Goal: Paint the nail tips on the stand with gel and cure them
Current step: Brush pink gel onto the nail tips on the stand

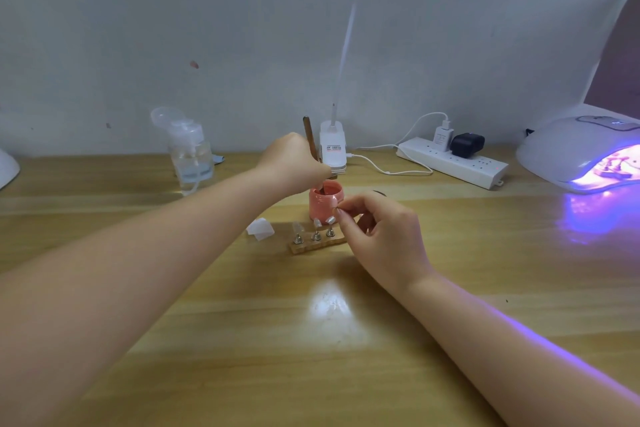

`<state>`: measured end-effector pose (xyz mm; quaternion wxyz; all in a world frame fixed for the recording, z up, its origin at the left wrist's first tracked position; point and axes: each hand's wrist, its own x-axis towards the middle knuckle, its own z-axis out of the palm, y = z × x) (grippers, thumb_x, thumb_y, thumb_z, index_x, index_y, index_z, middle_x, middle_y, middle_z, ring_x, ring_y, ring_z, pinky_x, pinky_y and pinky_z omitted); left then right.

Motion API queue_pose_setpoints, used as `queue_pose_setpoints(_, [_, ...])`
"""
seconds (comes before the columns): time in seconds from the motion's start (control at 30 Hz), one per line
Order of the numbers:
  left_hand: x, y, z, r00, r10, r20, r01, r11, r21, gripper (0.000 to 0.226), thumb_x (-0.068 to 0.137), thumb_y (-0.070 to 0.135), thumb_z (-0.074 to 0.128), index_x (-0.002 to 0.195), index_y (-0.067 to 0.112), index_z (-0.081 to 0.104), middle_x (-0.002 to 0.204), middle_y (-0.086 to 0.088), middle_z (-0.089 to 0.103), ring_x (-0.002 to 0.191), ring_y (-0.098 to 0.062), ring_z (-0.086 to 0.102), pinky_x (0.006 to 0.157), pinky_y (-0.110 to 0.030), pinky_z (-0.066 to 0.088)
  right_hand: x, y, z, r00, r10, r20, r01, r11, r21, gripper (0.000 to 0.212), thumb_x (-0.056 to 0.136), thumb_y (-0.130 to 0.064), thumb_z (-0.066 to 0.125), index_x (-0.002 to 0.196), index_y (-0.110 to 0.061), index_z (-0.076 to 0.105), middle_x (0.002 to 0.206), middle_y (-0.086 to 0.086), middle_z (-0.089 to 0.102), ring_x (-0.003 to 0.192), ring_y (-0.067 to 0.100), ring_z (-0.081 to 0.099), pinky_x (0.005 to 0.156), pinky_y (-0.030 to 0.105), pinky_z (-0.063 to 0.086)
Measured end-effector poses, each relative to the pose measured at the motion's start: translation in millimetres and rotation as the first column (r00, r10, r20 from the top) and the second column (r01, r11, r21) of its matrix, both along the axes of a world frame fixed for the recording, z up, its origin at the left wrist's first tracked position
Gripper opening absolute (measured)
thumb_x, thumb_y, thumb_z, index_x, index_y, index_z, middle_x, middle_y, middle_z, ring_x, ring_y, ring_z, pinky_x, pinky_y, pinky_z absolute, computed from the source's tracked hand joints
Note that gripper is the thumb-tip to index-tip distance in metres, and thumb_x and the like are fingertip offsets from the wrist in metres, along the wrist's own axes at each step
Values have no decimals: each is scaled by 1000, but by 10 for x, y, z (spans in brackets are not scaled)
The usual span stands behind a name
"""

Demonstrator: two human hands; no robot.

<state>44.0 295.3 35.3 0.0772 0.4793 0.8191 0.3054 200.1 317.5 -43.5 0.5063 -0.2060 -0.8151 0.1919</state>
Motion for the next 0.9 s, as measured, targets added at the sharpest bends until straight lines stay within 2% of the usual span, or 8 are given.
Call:
queue_pose_setpoints(0.13, [-105, -1, -35, 977, 40, 211, -50, 998, 42, 20, 82, 13, 60, 65, 7, 69, 74, -2, 72, 68, -18, 59, 72, -34, 52, -4, 4, -3, 1000, -1, 4, 1, 1000, 2, 7, 80, -5, 73, 80, -11, 71, 68, -21, 56, 58, 13, 51, 56, 13, 37])
queue_pose_setpoints(0.2, [-161, -9, -40, 945, 58, 321, -103, 987, 126, 20, 83, 12, 61, 64, 9, 68, 66, 0, 71, 62, -14, 58, 62, -28, 49, -5, 7, -6, 1000, -4, 6, 4, 1000, 2, 7, 80, -5, 74, 80, -12, 71, 68, -21, 57, 58, 14, 52, 56, 15, 38])
queue_pose_setpoints(0.3, [-241, -49, -31, 855, 68, 514, -214, 949, 230, 12, 83, 12, 59, 73, 8, 66, 53, 5, 67, 48, -9, 53, 48, -20, 37, -6, 11, -12, 1000, -4, 4, 4, 1000, -6, 6, 80, -5, 74, 80, -11, 71, 69, -14, 61, 57, 14, 52, 57, 18, 40])
queue_pose_setpoints(0.43, [-330, -147, -95, 703, 112, 703, -319, 932, 171, 10, 85, 15, 58, 77, 13, 64, 53, 7, 67, 37, -2, 49, 43, -15, 35, -9, 5, -9, 1000, 0, 2, 0, 1000, -5, 6, 81, -5, 74, 79, -10, 70, 70, -11, 63, 58, 15, 53, 57, 20, 41])
queue_pose_setpoints(0.57, [-402, -229, -195, 596, 149, 789, -368, 924, 103, 12, 88, 17, 57, 77, 16, 63, 53, 9, 67, 37, -1, 49, 43, -13, 35, -1, -13, -2, 1000, 11, 10, -11, 1000, 10, 6, 81, -4, 73, 80, -9, 71, 70, -15, 60, 57, 14, 53, 57, 22, 43])
queue_pose_setpoints(0.7, [-471, -301, -240, 558, 149, 816, -405, 908, 111, 14, 89, 17, 56, 76, 16, 63, 52, 9, 66, 41, -2, 49, 46, -15, 36, 8, -15, 4, 1000, 20, 11, -21, 1000, 11, 5, 82, -5, 72, 80, -9, 70, 70, -18, 60, 59, 15, 53, 57, 24, 44])
queue_pose_setpoints(0.8, [-462, -371, -233, 518, 74, 852, -449, 872, 197, 13, 89, 13, 57, 78, 12, 64, 52, 6, 66, 47, -4, 50, 42, -15, 39, 8, -5, 1, 1000, 23, 12, -23, 1000, -3, 3, 83, -7, 72, 81, -10, 71, 71, -20, 58, 59, 14, 54, 57, 22, 43])
queue_pose_setpoints(0.9, [-324, -519, -215, 473, -120, 873, -454, 816, 358, 8, 93, 14, 60, 87, 9, 64, 57, 2, 69, 45, -4, 54, 39, -15, 44, 1, 15, -10, 1000, 14, 4, -13, 999, -46, 5, 83, -8, 72, 81, -12, 71, 64, -26, 55, 56, 8, 52, 58, 14, 38])
